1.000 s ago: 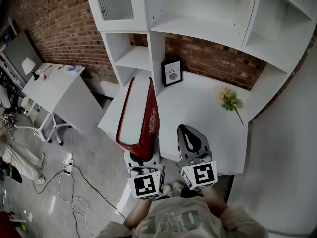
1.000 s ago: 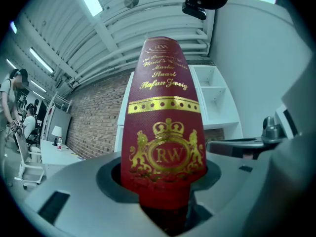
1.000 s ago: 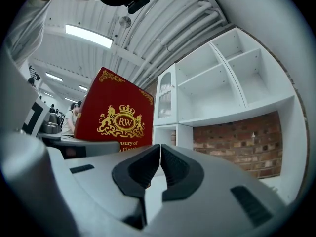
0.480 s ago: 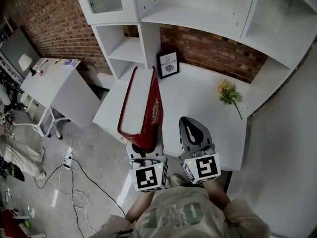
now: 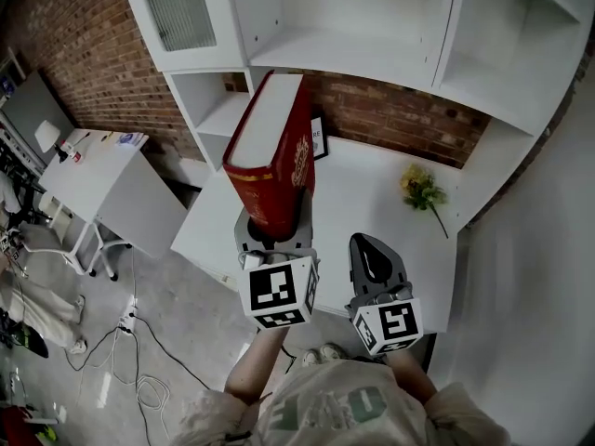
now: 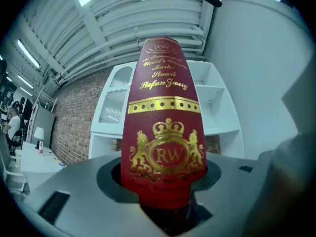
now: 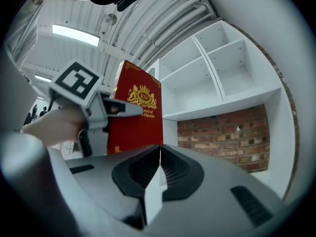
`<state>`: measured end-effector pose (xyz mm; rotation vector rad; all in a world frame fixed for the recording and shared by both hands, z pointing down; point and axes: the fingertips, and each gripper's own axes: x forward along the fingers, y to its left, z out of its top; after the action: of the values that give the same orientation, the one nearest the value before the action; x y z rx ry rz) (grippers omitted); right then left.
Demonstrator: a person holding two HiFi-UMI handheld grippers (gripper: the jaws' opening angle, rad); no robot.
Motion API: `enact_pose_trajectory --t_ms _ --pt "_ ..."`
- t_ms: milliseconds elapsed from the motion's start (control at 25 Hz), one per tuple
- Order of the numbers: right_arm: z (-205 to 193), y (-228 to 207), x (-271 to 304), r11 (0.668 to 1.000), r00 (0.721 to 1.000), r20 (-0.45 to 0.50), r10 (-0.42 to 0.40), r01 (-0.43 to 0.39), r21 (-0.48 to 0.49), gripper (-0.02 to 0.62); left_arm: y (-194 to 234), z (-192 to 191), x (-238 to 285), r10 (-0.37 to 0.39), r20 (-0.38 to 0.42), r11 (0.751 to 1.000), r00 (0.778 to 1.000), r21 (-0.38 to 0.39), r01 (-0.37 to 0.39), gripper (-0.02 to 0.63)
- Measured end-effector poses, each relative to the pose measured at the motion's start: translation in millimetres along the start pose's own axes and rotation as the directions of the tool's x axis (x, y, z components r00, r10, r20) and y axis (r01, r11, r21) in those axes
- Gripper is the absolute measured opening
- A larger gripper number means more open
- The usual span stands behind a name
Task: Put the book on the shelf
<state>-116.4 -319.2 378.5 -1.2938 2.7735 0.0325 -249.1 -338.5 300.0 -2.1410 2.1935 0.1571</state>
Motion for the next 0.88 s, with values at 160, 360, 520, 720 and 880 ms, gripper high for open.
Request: enact_pose_trajectory --t_ms 160,360,520,720,880 --pt "-10 -5 -8 0.999 1.0 -0.025 -0.005 0.006 0.04 0.017 -6 66 48 -0.036 0.082 0.999 0.996 0.03 0.034 0.249" --pt "-5 -15 -18 0.997 0.999 -0.01 -0.03 0.031 0.066 0.017 -10 143 101 -0.084 0.148 0.995 0.985 0.074 0.074 0.249" --pt "-3 -32 -29 0.993 0.998 0.005 -0.068 0.067 0.099 0.017 -17 174 139 -0.113 0.14 0.993 0.984 0.056 0.106 0.249" --pt "-2 -52 -46 0.984 0.992 0.023 -0.126 0.122 0.132 0.017 -21 173 181 -0.117 0.06 0.993 0.991 0.017 0.117 0.249" --pt "-6 -67 -58 0.975 0.986 0.017 -0.168 0.163 0.149 0.017 -30 162 208 -0.136 -0.005 0.991 0.991 -0.012 0.135 0.249"
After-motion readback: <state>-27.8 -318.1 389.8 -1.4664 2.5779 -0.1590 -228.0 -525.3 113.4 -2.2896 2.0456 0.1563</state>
